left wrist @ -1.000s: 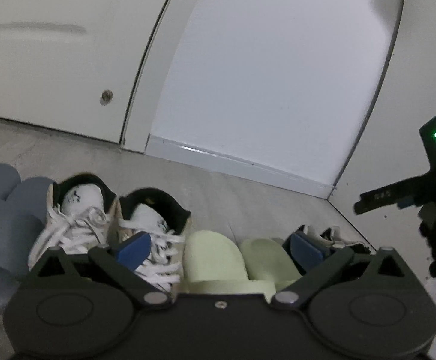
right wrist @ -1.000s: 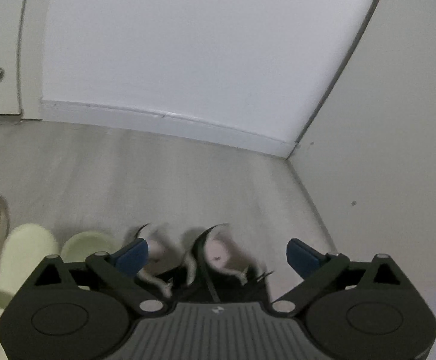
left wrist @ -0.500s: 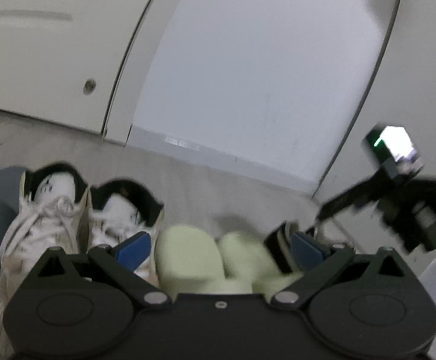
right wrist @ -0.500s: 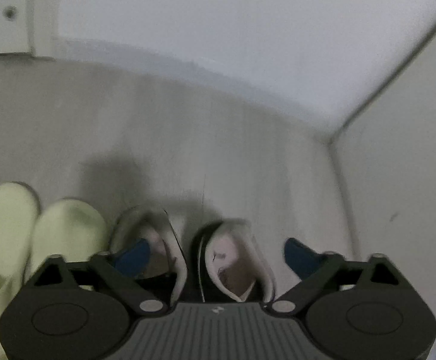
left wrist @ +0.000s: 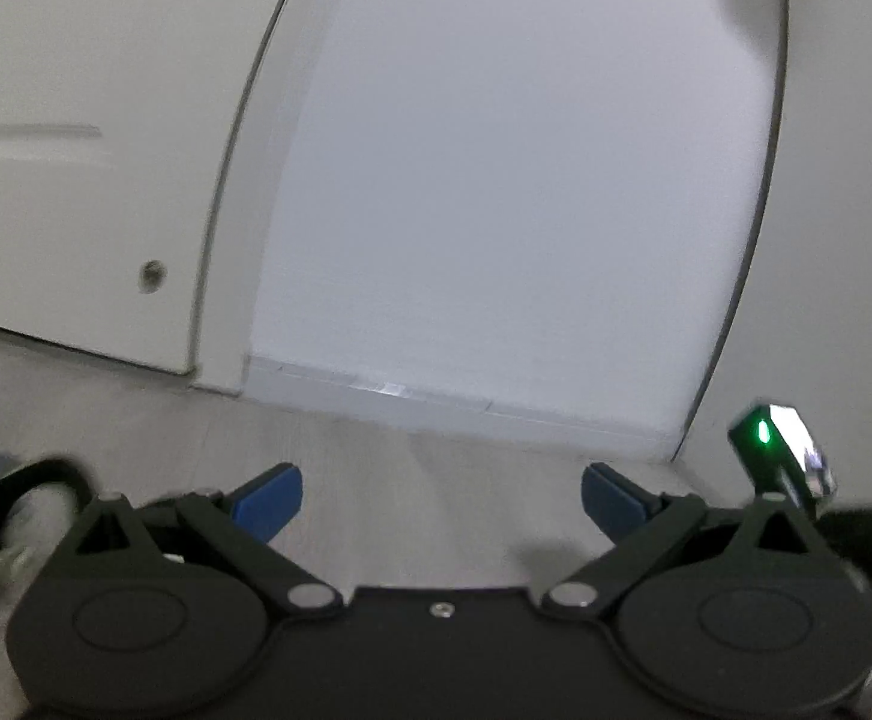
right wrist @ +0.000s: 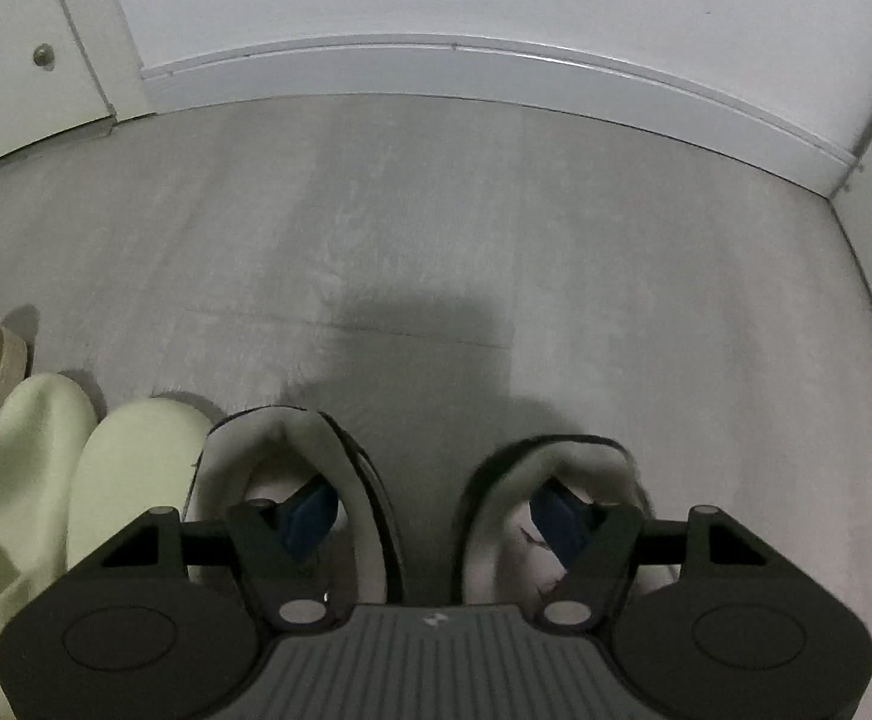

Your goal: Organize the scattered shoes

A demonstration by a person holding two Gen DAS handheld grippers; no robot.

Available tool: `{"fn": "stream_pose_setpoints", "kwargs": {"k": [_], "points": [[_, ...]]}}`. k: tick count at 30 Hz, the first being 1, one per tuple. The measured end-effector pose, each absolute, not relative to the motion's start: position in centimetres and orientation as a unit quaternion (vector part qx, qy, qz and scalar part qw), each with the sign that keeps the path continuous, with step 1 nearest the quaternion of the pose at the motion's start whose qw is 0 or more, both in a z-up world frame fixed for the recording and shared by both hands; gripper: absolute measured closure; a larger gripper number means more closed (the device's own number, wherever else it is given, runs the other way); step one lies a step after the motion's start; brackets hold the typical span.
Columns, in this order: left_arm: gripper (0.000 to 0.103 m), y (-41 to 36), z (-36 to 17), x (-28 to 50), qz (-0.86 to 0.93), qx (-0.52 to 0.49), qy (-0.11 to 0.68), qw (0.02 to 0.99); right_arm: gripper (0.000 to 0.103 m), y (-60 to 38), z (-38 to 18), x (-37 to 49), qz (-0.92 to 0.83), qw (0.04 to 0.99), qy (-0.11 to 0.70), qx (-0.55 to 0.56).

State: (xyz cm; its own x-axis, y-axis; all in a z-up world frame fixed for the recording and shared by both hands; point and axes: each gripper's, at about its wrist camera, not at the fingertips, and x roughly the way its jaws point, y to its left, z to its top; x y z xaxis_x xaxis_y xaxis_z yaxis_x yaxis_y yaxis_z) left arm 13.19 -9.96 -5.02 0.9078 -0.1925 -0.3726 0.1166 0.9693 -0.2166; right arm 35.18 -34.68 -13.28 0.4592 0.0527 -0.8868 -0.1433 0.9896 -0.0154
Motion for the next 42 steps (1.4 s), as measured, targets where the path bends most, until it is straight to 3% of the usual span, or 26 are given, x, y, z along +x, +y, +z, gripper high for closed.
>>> {"fn": "stream_pose_setpoints", "kwargs": {"k": [4,5,6,7,8,26,33,42], "points": [[0.002,-9.5,-4.6,10.0,-0.101,-0.106,0.208,0.967,0.033,-34.9,-13.9,34.3,0.039,0.877,0.478,-0.025],[0.002,-9.5,-4.1,10.0,-0.106,-0.112,0.199,0.968,0.039,-35.2,-13.9,33.8,0.036,0.886,0.461,-0.02],[0.002,-9.5,-3.8,10.0,-0.1,-0.117,0.199,0.968,0.054,-35.5,-14.0,33.3,0.033,0.895,0.444,-0.016],[0.002,-9.4,-3.3,10.0,-0.084,-0.128,0.203,0.967,0.062,-35.7,-14.1,32.7,0.03,0.904,0.426,-0.013],[0.002,-9.2,-3.3,9.9,-0.074,-0.137,0.204,0.966,0.064,-36.0,-14.1,31.8,0.031,0.919,0.393,-0.012],[0.002,-12.2,0.5,8.6,-0.061,-0.117,0.169,0.977,0.066,-38.3,-5.4,20.0,-0.083,0.996,0.041,0.02],[0.002,-12.2,1.0,10.1,-0.054,-0.112,0.163,0.979,0.066,-40.7,-4.3,20.0,-0.114,0.993,0.01,-0.003],[0.001,-13.1,0.3,11.9,-0.055,-0.116,0.187,0.974,0.066,-45.7,-4.0,20.5,-0.177,0.983,0.038,0.01]]}}
